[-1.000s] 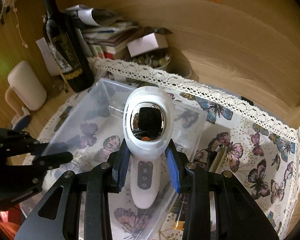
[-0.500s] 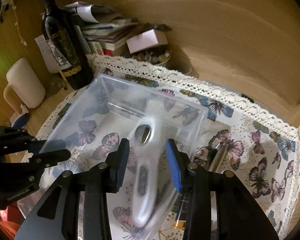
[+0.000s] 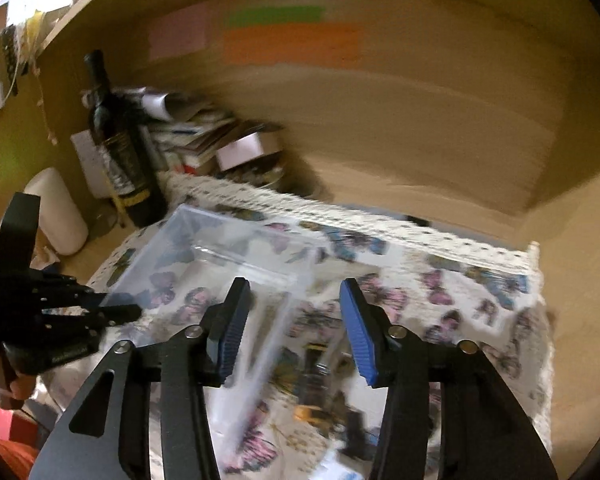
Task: Organize rigid objects
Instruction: 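Lower the right tool onto a small black part and close it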
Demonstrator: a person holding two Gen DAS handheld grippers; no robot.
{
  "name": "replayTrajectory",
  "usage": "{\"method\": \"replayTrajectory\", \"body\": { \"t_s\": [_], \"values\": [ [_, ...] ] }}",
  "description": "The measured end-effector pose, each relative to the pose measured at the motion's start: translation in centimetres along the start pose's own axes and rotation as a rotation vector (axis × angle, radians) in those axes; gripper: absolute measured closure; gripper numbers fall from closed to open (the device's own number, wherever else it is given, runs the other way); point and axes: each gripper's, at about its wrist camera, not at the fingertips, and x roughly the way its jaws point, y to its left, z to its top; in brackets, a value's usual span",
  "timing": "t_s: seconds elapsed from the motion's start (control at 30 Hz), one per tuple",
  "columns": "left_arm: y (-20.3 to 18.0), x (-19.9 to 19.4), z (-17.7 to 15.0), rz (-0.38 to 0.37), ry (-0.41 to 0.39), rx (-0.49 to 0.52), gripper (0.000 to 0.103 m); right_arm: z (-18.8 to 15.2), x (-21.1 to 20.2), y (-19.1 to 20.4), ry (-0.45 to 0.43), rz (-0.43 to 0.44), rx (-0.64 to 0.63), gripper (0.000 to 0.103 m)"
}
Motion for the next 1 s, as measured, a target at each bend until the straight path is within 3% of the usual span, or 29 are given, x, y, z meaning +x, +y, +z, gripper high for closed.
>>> {"method": "replayTrajectory", "body": {
  "t_s": [0.1,0.27,0.57,0.8,0.87,0.97,1.0],
  "values": [
    [0.0,0.0,0.0,0.002,-0.001,0.004,0.088,-1.0,-1.0,-1.4,-0.021,-0.056,0.028,0.051],
    [0.0,0.0,0.0,0.002,-0.001,0.006,0.088,-3.5,-1.5,-3.5,0.007,-0.099,0.091,0.051],
    [0.0,0.0,0.0,0.005,-0.004,0.01,0.088,-8.5,0.9,-5.9,0.11,-0.166,0.187,0.051],
    [0.0,0.0,0.0,0.007,-0.006,0.012,0.088,-11.2,3.0,-9.4,0.216,-0.168,0.3,0.051],
    [0.0,0.0,0.0,0.008,-0.007,0.013,0.088,-11.9,3.4,-9.7,0.236,-0.167,0.307,0.055],
    [0.0,0.0,0.0,0.008,-0.008,0.014,0.088,-12.5,3.3,-9.4,0.232,-0.186,0.287,0.069],
    [0.0,0.0,0.0,0.008,-0.007,0.014,0.088,-12.5,3.2,-9.5,0.231,-0.179,0.287,0.08]
  ]
}}
